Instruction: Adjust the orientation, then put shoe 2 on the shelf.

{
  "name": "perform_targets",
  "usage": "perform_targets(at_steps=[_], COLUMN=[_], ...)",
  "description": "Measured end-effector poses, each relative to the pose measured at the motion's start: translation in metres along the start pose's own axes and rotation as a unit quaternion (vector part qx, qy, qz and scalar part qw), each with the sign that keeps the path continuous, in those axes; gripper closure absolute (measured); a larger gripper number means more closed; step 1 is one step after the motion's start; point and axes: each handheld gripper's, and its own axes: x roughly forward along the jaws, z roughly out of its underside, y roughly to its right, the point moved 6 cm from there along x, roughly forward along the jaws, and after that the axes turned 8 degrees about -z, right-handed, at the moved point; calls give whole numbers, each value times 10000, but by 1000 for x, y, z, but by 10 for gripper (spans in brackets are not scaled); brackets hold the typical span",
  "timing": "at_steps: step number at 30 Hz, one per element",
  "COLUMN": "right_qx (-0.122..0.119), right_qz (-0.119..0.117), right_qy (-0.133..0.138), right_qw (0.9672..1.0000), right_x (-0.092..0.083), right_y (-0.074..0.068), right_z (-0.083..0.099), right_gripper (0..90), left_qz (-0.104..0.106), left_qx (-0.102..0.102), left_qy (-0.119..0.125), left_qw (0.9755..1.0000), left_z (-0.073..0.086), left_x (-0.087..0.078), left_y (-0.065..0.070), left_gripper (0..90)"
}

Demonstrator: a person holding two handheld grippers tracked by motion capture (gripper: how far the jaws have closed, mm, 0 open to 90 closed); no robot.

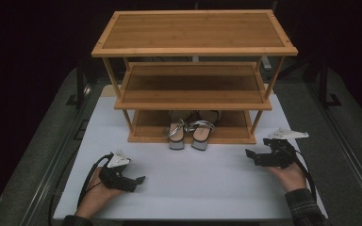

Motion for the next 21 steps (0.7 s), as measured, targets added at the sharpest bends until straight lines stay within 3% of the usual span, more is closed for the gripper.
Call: perform_targets(at_steps=[7, 13, 21], right_qx=[112, 60, -64], right_qz=[37, 51, 129], right_qy=[-68, -205, -594], right_qw=[9999, 9998, 9981], right_x=[-21, -34, -33], right_y=[4, 4, 10], right_z=[22, 42, 69], right_gripper=[136, 130, 66], left_qz=[-1, -4, 2], left_qx=[2, 0, 3], left_qy=[1, 8, 0], left_qw=[10000, 10000, 10000], left_z=[0, 0, 0], left_x=[0, 0, 0], left_y=[0, 0, 0], left_gripper=[86, 87, 87])
